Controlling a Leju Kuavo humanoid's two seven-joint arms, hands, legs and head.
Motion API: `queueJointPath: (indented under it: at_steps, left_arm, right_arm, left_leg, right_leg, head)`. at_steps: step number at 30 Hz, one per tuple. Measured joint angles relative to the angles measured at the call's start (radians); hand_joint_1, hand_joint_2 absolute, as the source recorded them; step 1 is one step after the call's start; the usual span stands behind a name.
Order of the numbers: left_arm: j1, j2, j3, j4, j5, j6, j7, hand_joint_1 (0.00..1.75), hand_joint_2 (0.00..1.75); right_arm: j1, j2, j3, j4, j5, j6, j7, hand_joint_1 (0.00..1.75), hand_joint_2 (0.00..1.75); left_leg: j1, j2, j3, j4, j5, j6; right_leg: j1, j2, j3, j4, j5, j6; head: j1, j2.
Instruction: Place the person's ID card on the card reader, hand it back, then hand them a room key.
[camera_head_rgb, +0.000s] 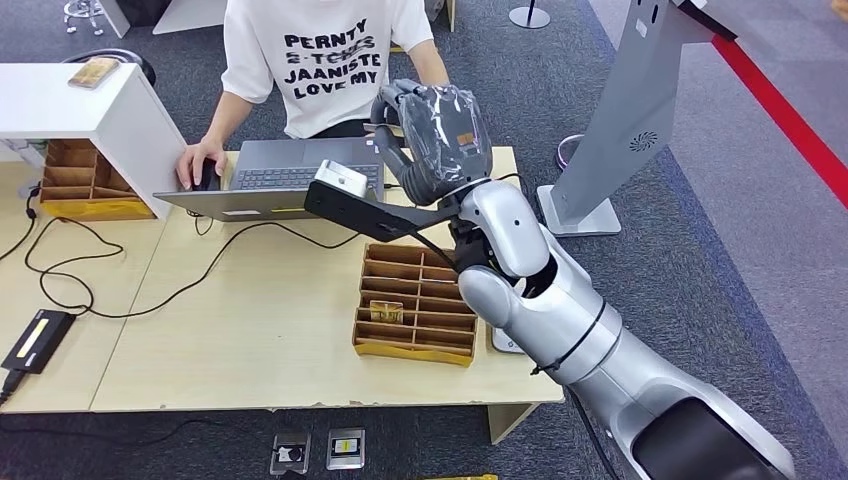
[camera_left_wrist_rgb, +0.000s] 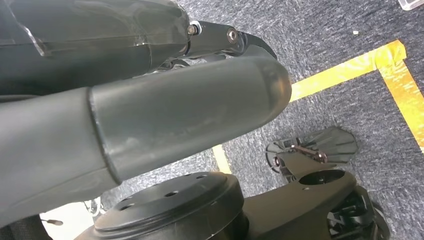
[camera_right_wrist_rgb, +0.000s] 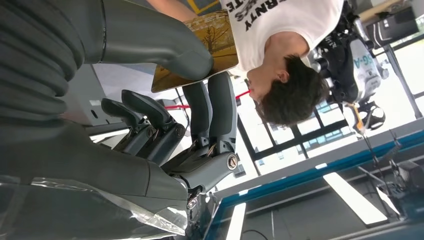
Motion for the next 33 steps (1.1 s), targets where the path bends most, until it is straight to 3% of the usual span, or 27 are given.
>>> queueJointPath:
  at_steps: [33]
  left_arm:
    - [0.031,0.000,-0.025,0.000,0.021,-0.005,0.082,0.00,0.00]
  right_arm:
    - [-0.078,0.033,0.032,0.249,-0.036,-0.028,0.020,1.75,1.75]
  left_leg:
    - [0.000,0.000,0.000,0.000,0.000,0.000]
  right_leg:
    - [0.000,0.000,0.000,0.000,0.000,0.000]
  head:
    - [0.000,0.000]
